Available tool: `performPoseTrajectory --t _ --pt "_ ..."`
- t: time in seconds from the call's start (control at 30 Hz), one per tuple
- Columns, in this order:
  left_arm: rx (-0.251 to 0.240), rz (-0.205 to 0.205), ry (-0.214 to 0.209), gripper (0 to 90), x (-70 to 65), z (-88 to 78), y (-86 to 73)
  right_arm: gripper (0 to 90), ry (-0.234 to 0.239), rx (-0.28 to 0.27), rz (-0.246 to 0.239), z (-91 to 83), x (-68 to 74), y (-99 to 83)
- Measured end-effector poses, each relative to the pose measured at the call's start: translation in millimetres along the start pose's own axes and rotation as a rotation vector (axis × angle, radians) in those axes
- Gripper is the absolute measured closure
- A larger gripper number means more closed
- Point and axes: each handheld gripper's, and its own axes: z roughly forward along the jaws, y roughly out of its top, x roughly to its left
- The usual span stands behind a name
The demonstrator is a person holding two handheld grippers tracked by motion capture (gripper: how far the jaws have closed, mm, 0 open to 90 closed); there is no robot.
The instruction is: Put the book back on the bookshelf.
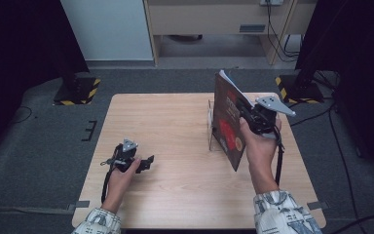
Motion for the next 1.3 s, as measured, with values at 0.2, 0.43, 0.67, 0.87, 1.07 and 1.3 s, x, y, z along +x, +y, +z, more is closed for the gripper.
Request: performPoseTrajectory --t 0.2,0.43,0.67,0.87,1.07,1.3 --pt "-0.002 -0.002 -0.002 11.4 -0.2 -0.2 0.0 87.0 -0.008 -0.001 0.008 8.5 2.1 -1.5" --pt "0.001 0.002 -0.005 11.4 -0.9 0.1 0.2 87.0 -0.028 -0.009 0.011 16.3 1.8 -3.8" --pt "-0.002 -0.001 -0.007 11.4 -1.0 0.6 0.0 87.0 -0.047 -0.009 0.014 28.4 7.7 -7.8" --pt "-0.001 0.003 -0.008 11.4 -1.2 0.5 0.2 87.0 -0.065 -0.012 0.0 31.0 11.9 -8.8" --pt "-0.001 0.005 -0.01 11.4 -1.4 0.0 0.4 87.0 -0.08 -0.024 -0.018 33.8 19.1 -10.8" --pt "0.0 0.007 -0.01 11.4 -2.0 0.3 0.6 86.9 -0.079 -0.032 -0.03 38.5 31.4 -15.0"
